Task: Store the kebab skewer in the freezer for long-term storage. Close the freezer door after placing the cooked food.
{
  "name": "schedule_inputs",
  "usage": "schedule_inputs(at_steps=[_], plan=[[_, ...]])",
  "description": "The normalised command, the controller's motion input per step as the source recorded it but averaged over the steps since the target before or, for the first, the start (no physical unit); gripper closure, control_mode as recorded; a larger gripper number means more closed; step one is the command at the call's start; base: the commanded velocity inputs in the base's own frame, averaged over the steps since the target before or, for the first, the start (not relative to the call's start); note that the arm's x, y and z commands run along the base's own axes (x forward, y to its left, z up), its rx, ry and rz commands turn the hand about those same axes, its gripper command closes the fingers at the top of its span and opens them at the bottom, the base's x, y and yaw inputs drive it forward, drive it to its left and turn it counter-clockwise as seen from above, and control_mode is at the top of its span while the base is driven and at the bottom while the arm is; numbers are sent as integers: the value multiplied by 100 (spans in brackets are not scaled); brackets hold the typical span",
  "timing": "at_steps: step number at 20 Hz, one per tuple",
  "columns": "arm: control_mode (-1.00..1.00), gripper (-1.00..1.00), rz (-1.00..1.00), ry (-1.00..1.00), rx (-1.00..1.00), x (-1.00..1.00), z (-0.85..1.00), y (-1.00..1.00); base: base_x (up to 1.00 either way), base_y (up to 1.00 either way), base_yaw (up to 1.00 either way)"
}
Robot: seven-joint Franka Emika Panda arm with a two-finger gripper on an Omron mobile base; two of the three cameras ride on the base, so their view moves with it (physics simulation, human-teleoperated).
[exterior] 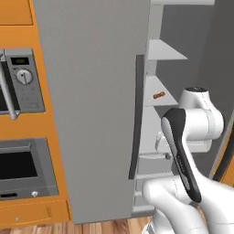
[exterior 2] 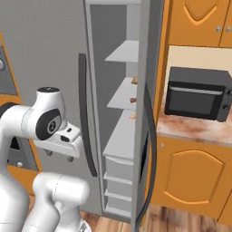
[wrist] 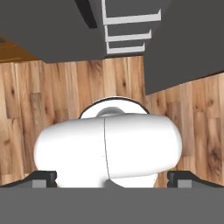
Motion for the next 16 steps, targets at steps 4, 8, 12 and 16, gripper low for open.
schedule_inputs(at_steps=[4, 8, 12, 16], plan=[[100, -100, 0, 0, 0, 0, 0, 0, -55, -7, -5], [100, -100, 0, 0, 0, 0, 0, 0, -41, -6, -23], [100, -100, 0, 0, 0, 0, 0, 0, -9, -19, -26], [100, -100, 0, 0, 0, 0, 0, 0, 0, -39, -19]])
